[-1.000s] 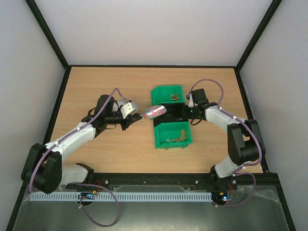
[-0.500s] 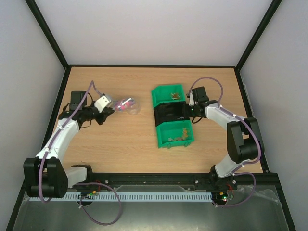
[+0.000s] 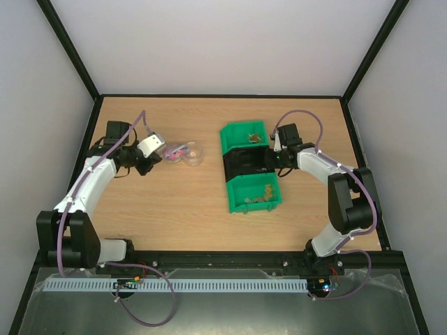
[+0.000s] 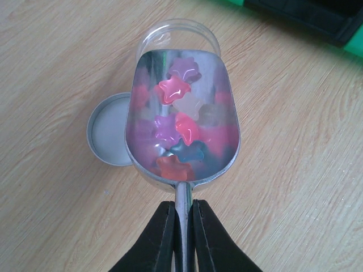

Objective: Pack the candies

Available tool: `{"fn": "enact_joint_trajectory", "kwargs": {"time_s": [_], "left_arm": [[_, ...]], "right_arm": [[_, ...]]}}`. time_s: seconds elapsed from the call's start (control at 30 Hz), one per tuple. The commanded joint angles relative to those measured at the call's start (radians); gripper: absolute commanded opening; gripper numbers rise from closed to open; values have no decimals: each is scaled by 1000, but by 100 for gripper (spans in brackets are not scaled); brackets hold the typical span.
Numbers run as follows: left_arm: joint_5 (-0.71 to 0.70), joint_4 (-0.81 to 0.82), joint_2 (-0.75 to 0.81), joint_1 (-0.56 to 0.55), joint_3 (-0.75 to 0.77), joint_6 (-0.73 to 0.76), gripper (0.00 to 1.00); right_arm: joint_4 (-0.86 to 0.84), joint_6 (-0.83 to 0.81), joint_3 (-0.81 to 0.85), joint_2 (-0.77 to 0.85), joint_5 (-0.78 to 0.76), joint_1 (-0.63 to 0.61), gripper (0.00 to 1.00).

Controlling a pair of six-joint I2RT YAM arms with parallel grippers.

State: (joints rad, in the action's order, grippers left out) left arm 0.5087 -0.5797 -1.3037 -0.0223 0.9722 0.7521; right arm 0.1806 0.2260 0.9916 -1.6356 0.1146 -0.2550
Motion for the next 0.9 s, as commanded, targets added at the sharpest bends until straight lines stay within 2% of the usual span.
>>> {"fn": "enact_joint_trajectory", "kwargs": {"time_s": [0.0, 0.5, 0.87], "left_arm": [[-39, -53, -38, -24, 58, 39, 2], [-118, -112, -212, -50, 187, 7, 2], [-171, -159, -224, -96, 234, 44, 2]], "right_arm": [[3, 13, 39, -10, 5, 6, 1], [11, 27, 57, -19, -2, 8, 1], [10, 26, 72, -43, -3, 8, 1]]}}
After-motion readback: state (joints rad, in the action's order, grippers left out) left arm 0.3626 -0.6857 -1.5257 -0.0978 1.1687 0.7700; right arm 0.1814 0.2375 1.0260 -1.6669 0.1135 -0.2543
